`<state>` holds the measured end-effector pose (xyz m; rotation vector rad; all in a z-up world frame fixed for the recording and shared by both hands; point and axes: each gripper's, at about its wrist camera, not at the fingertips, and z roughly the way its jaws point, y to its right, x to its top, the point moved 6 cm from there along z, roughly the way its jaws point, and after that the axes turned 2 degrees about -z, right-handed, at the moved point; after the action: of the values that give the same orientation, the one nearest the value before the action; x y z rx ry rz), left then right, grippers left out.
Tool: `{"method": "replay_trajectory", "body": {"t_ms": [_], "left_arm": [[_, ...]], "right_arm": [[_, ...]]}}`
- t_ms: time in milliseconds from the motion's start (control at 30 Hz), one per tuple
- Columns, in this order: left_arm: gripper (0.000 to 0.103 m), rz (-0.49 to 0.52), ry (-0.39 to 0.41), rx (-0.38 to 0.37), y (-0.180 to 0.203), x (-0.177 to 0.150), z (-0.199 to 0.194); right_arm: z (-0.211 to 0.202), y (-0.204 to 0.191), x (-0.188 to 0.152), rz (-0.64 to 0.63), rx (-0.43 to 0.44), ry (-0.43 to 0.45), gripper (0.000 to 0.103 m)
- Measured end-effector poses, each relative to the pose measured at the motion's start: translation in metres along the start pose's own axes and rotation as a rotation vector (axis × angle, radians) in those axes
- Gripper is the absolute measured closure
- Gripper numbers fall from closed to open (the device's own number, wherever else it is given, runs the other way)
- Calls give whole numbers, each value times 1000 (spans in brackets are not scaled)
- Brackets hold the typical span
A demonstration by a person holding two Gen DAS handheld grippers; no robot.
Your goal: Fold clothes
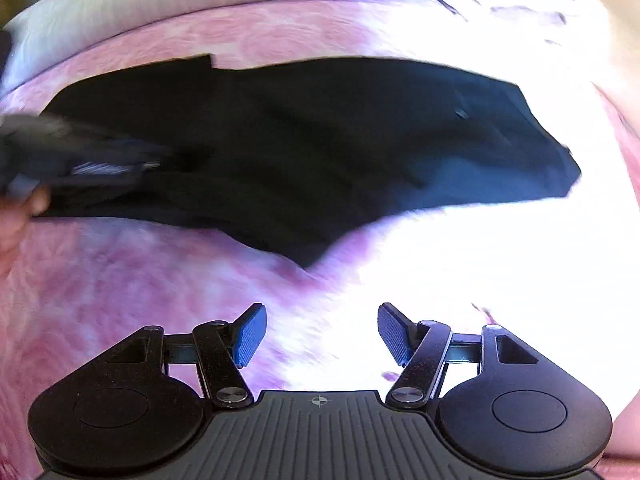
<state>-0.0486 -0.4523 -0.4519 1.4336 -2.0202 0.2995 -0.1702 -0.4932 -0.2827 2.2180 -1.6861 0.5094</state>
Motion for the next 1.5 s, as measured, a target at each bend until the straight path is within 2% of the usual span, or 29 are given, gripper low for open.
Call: {"method": "replay_trajectory", "body": {"t_ms": [100,267,333,433,533,667,700,733,833,933,1000,1033,1133,1267,1300,1400,1500], "left_arm": [[88,12,19,49,-24,-4,-34],[83,31,-29,185,-63,-15,-50],[79,32,-41,226,-75,-16,-49],[78,25,-49,278,-102,-16,-43],[78,-1,-61,298,-127,-18,-38],[76,-1,-78,284,-140,-23,-34],[76,5,-84,283,-140,-24,-34],[76,12,-90,282,-140,-25,-34],[76,34,-90,274,-135,-20,-34],[76,89,-29,238,-120,-4,-36],[76,98,-53,216,-118,-4,-25],[76,98,-72,207,-117,-6,-18],[76,104,-109,187,-117,-8,-8],[75,58,-87,160,-127,1,-23],[74,36,-69,149,-131,6,-30],[72,-13,-33,154,-157,22,-40],[72,-79,-30,181,-193,38,-33]], "right_arm": [[-6,-2,13,34,117,61,38],[7,-20,72,122,383,136,38],[29,-28,92,179,464,92,38],[68,-45,107,225,507,-55,38],[92,-54,109,310,531,-139,38],[107,-52,110,505,548,-131,38],[110,-51,111,536,549,-131,52],[113,-51,112,560,547,-135,93],[106,-46,119,575,570,-126,95],[75,-28,138,513,577,-13,95],[61,-11,146,483,559,46,95],[66,-4,141,475,533,36,95],[100,7,118,504,502,-88,94],[99,8,112,438,487,-83,92],[96,7,111,423,477,-82,90],[85,6,103,391,433,-76,68],[72,7,101,370,391,-52,66]]}}
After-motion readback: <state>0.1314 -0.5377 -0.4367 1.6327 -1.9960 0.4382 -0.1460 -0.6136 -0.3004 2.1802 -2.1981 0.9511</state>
